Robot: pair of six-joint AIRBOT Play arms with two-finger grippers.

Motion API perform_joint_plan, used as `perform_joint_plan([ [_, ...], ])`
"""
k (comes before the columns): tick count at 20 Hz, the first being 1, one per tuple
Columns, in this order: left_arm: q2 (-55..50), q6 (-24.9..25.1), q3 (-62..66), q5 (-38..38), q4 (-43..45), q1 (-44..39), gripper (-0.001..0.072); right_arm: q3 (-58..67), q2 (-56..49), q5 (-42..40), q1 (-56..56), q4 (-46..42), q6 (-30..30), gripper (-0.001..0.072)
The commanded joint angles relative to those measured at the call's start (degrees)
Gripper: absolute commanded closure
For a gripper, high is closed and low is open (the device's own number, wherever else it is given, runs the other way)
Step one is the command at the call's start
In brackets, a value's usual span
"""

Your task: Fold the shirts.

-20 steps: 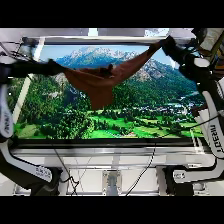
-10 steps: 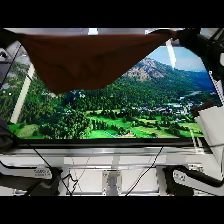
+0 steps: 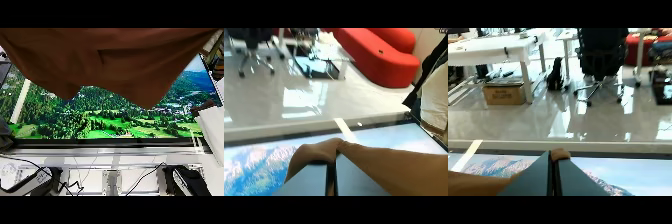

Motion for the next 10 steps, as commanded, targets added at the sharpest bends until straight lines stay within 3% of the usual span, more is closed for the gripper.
perform_joint_plan([
  [1, 4.7, -0.3, 0.1, 0.3, 1.7, 0.0, 0.0696, 0.0, 9.7, 6.5, 0.0, -7.6, 6.5, 0.0687],
  [5, 4.5, -2.2, -6.2, -0.1, 2.7, 0.0, 0.0696, -0.7, 10.1, 11.0, 0.0, -12.6, 10.0, 0.0687],
  [8, 2.1, -3.4, -14.6, -0.1, 3.6, -0.1, 0.0695, -5.0, 4.8, 11.6, 0.0, -17.9, 12.9, 0.0687],
  [10, -1.4, -3.7, -19.9, 0.0, 3.6, -1.4, 0.0695, -8.3, -1.4, 10.5, 0.0, -16.9, 13.4, 0.0687],
])
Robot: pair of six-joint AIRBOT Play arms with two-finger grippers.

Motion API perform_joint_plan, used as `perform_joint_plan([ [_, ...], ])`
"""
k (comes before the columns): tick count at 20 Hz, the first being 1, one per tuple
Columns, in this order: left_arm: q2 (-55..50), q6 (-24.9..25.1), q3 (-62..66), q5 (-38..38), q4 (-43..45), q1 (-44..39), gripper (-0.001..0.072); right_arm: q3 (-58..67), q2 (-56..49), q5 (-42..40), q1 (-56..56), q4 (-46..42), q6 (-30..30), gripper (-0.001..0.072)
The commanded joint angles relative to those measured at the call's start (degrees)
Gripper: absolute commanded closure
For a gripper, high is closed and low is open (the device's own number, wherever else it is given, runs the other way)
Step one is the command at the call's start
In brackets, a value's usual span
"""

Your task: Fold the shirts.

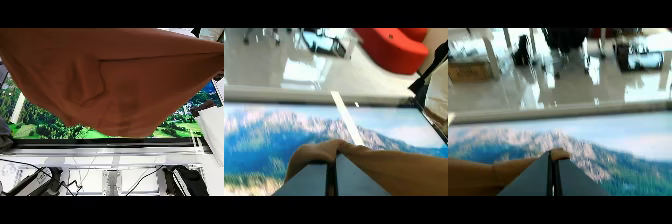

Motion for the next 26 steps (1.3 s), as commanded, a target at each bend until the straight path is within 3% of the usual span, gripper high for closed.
perform_joint_plan([
  [1, -5.2, -1.0, -9.1, 0.3, 0.6, -2.3, 0.0695, -5.1, -8.8, -1.0, 0.0, -0.9, 2.5, 0.0686],
  [3, -10.7, -0.3, -12.9, 1.4, 0.8, -6.3, 0.0695, -7.9, -17.0, -5.7, 0.1, 3.2, 2.5, 0.0686],
  [7, -25.8, 9.0, -15.2, 12.7, 0.9, -15.5, 0.0694, -10.6, -34.4, -23.0, 1.1, 12.5, 2.5, 0.0686],
  [11, -36.9, 9.6, -15.2, 30.3, -0.3, -19.2, 0.0695, -10.6, -45.6, -44.4, 5.7, 14.6, 2.5, 0.0686],
  [14, -39.4, 9.6, -15.2, 35.8, -3.3, -19.1, 0.0688, -10.6, -48.2, -53.7, 7.7, 14.6, 2.5, 0.0682],
  [15, -39.4, 9.6, -15.0, 35.9, -3.7, -19.0, 0.0583, -10.6, -48.2, -55.4, 8.0, 14.6, 2.5, 0.0596],
  [17, -39.4, 9.6, -13.1, 34.4, -4.6, -18.3, 0.0004, -9.9, -48.0, -58.1, 8.2, 14.6, 2.5, 0.0236],
  [20, -39.2, 9.6, -4.0, 23.1, -4.4, -14.6, 0.0014, -8.4, -44.7, -58.0, 7.5, 13.8, 2.3, 0.0216],
  [21, -39.0, 9.6, 0.7, 17.3, -4.3, -12.4, 0.0051, -8.3, -42.7, -57.9, 7.0, 12.2, 2.1, 0.0217],
  [22, -38.5, 9.7, 5.5, 10.4, -2.8, -10.2, 0.0304, -8.3, -40.1, -56.5, 6.2, 9.8, 1.7, 0.0217],
  [23, -37.8, 11.1, 10.9, 2.3, 2.3, -8.0, 0.0506, -8.3, -37.2, -53.9, 5.2, 6.7, 1.7, 0.0217],
  [26, -31.1, 8.2, 15.9, -16.3, 25.4, -5.1, 0.0508, -8.3, -28.2, -42.6, 1.9, -1.0, 1.7, 0.0217],
])
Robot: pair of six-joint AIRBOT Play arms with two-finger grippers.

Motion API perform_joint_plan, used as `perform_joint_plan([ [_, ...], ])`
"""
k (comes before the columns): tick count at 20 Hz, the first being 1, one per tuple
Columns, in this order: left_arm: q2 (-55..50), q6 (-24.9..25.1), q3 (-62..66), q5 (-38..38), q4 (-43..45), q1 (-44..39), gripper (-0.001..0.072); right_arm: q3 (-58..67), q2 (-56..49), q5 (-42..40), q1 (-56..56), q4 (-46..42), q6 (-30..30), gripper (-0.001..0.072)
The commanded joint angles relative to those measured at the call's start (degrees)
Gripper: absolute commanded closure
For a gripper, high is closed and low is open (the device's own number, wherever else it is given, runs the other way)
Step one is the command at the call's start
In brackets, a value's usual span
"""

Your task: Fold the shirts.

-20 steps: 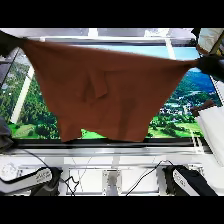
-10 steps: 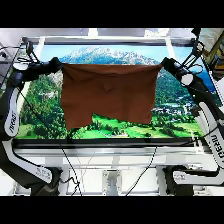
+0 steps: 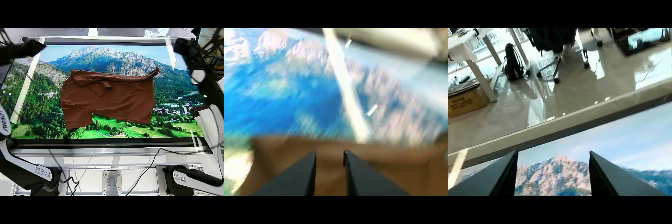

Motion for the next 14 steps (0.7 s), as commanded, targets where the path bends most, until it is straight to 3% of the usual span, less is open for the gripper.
perform_joint_plan([
  [1, 7.6, -5.7, 3.3, -20.1, 23.5, 3.5, 0.0508, 0.2, 9.8, 12.6, -3.3, -8.7, -0.3, 0.0217],
  [2, 10.3, -9.3, -0.2, -21.3, 27.7, 3.5, 0.0509, 0.2, 12.2, 16.2, -4.1, -9.8, -0.3, 0.0217],
  [4, 13.0, -11.9, -6.6, -24.7, 29.6, 3.5, 0.0505, 0.2, 16.3, 23.1, -5.2, -11.9, -0.3, 0.0218],
  [7, 13.2, -14.3, -18.3, -24.6, 22.8, 3.4, 0.0345, 0.2, 19.2, 31.3, -5.1, -16.7, -0.3, 0.0218],
  [9, 13.2, -13.1, -28.2, -22.8, 19.2, 3.3, 0.0331, 0.2, 19.4, 36.0, -5.2, -19.0, -0.4, 0.0218],
  [11, 13.2, -12.0, -37.4, -18.1, 19.7, 2.6, 0.0198, 0.0, 19.4, 38.6, -5.2, -19.0, -0.4, 0.0218],
  [14, 12.7, -8.9, -47.7, -4.0, 19.4, 1.1, 0.0187, 0.0, 19.4, 39.3, -5.1, -18.7, -0.3, 0.0219],
])
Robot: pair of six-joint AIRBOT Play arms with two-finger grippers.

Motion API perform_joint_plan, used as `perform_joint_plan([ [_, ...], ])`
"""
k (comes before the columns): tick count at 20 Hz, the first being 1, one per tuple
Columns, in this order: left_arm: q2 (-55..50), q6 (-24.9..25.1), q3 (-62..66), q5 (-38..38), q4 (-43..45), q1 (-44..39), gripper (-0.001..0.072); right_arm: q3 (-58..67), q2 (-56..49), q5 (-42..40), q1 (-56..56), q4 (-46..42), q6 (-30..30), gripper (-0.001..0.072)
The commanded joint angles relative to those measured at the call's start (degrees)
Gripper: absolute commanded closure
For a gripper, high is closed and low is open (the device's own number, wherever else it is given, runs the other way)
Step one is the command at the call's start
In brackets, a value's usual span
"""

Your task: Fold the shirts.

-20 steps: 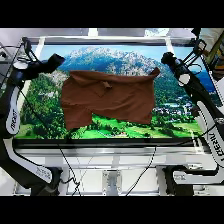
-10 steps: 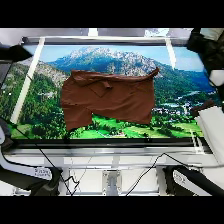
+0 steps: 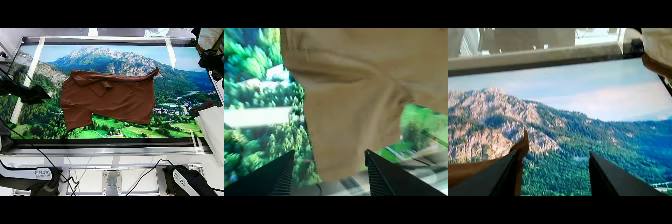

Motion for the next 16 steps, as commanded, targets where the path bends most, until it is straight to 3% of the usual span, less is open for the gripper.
perform_joint_plan([
  [1, -0.6, 2.5, -12.4, 14.7, -0.9, -1.9, 0.0188, 0.0, 0.4, 3.6, 0.0, -0.8, 0.1, 0.0219],
  [4, -4.5, 4.2, -14.2, 20.6, -1.0, -5.0, 0.0189, 0.0, 0.4, 3.6, 0.0, 0.5, 0.1, 0.0219],
  [9, -11.9, 6.1, -14.2, 23.1, -7.1, -9.1, 0.0191, 0.0, 0.4, 3.6, 0.0, 4.7, 0.1, 0.0219],
  [10, -12.7, 7.3, -14.2, 23.5, -9.4, -9.2, 0.0236, 0.0, 0.4, 3.6, 0.0, 5.2, 0.1, 0.0219],
  [11, -13.0, 8.6, -14.2, 24.2, -11.0, -9.2, 0.0405, 0.0, 0.4, 3.6, 0.0, 5.6, 0.1, 0.0219],
  [12, -12.9, 9.5, -14.0, 24.3, -11.8, -9.2, 0.0644, 0.0, 0.4, 3.6, 0.0, 6.2, 0.1, 0.0219],
  [13, -12.9, 11.1, -13.6, 24.0, -12.9, -9.2, 0.0692, 0.0, 0.4, 3.6, 0.0, 6.6, 0.1, 0.0219],
  [16, -12.9, 11.8, -10.6, 20.3, -14.1, -9.2, 0.0694, 0.0, 0.4, 5.7, 0.0, 7.2, 0.1, 0.022],
])
